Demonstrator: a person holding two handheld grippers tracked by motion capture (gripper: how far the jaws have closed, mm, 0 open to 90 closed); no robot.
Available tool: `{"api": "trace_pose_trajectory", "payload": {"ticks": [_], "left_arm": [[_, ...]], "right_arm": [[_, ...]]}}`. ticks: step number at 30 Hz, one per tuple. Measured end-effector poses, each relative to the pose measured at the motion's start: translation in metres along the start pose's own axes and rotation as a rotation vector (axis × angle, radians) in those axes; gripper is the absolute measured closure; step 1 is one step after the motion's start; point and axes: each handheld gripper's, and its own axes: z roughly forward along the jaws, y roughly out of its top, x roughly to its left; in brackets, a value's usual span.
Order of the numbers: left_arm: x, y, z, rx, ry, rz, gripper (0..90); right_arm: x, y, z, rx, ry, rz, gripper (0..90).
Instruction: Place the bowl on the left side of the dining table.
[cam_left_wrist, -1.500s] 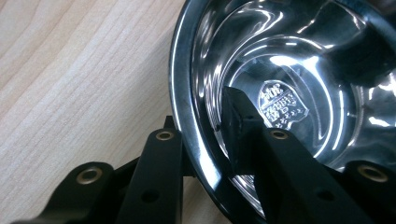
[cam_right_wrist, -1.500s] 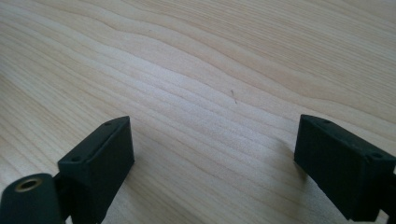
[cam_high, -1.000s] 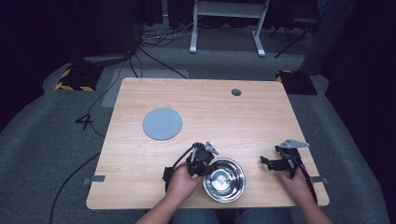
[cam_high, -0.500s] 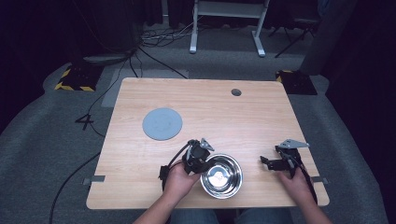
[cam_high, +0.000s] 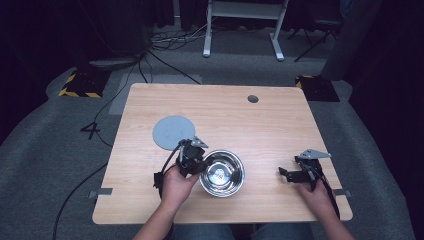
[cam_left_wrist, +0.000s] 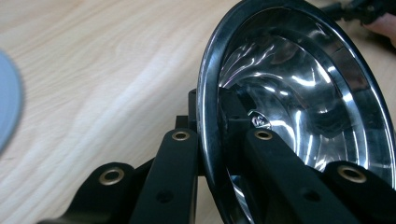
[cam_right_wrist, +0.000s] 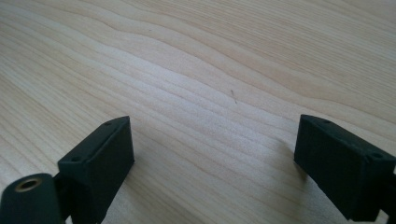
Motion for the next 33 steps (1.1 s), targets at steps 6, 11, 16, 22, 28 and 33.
{"api": "trace_pose_trajectory", "payload": {"ticks": [6, 11, 16, 22, 28, 33], "left_arm": [[0.018, -0.003, -0.014, -0.029, 0.037, -0.037, 85.9], [0.031, -0.005, -0.023, -0.049, 0.083, -0.073, 85.9], [0.041, -0.008, -0.029, -0.074, 0.113, -0.1, 85.9], [0.052, -0.011, -0.036, -0.084, 0.127, -0.115, 85.9], [0.061, -0.014, -0.042, -0.104, 0.139, -0.149, 85.9], [0.066, -0.011, -0.044, -0.121, 0.153, -0.164, 85.9]], "right_arm": [[0.0, 0.0, 0.0, 0.0, 0.0, -0.001, 11.7], [0.0, 0.0, 0.0, 0.0, 0.0, 0.0, 11.7], [0.0, 0.0, 0.0, -0.001, 0.0, 0.0, 11.7], [0.0, 0.0, 0.0, -0.001, 0.0, 0.0, 11.8], [0.0, 0.0, 0.0, -0.001, 0.0, 0.0, 11.7], [0.0, 0.0, 0.0, 0.0, 0.0, 0.0, 11.7]]}}
